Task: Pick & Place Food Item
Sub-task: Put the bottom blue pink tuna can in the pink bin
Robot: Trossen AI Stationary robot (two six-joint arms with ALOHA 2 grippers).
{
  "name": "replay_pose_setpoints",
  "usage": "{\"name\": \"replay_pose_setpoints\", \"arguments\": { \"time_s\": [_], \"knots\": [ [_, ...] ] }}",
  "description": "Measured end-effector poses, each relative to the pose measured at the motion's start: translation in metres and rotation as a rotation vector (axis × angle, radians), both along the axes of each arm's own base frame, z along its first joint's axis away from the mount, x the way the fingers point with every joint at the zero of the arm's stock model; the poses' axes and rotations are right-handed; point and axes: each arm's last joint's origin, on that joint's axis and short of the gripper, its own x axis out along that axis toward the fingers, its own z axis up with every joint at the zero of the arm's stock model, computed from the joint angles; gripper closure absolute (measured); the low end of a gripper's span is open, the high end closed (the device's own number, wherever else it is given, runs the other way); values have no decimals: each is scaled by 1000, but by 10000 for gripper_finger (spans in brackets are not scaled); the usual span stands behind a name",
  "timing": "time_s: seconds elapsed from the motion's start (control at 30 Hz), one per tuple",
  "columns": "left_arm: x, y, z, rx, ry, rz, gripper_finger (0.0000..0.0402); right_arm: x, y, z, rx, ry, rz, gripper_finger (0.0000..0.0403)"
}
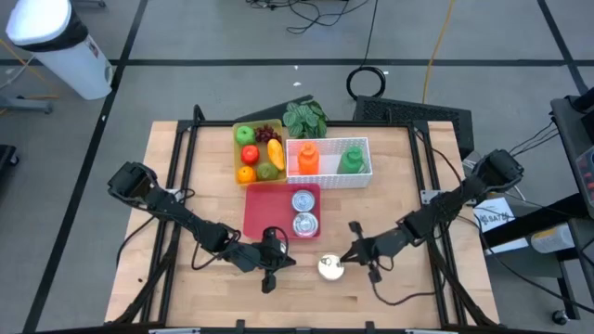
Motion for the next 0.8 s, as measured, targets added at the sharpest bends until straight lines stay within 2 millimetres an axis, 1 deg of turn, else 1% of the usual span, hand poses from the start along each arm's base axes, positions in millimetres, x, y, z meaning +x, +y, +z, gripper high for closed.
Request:
{"name": "replay_pose_setpoints", "arguments": {
  "time_s": [0.07, 0.17, 0.23, 0.4, 0.57, 0.63, 0.7, 0.8],
  "knots": [
    [0, 0, 0, -1, -2, 1, 396, -5, -3, -8, 36, -21, -4, 403],
    [0, 0, 0, -3, -1, 5, 384, -13, -8, -20, 59, 19, -25, 403],
    [0, 0, 0, -6, -3, 17, 375, -15, -10, -24, 75, 34, -38, 403],
    [1, 2, 0, -5, -1, 26, 374, -10, -4, -25, 115, -22, -25, 403],
    [2, 3, 0, -5, -2, 33, 392, -5, -1, -43, 82, 42, -31, 403],
    [2, 4, 0, -5, -1, 35, 396, -4, -1, -46, 92, 54, -39, 403],
    [2, 5, 0, -5, -2, 37, 394, -4, -1, -47, 98, 59, -41, 403],
    [2, 5, 0, -6, -2, 37, 379, -4, -1, -49, 94, 69, -44, 403]
  ]
}}
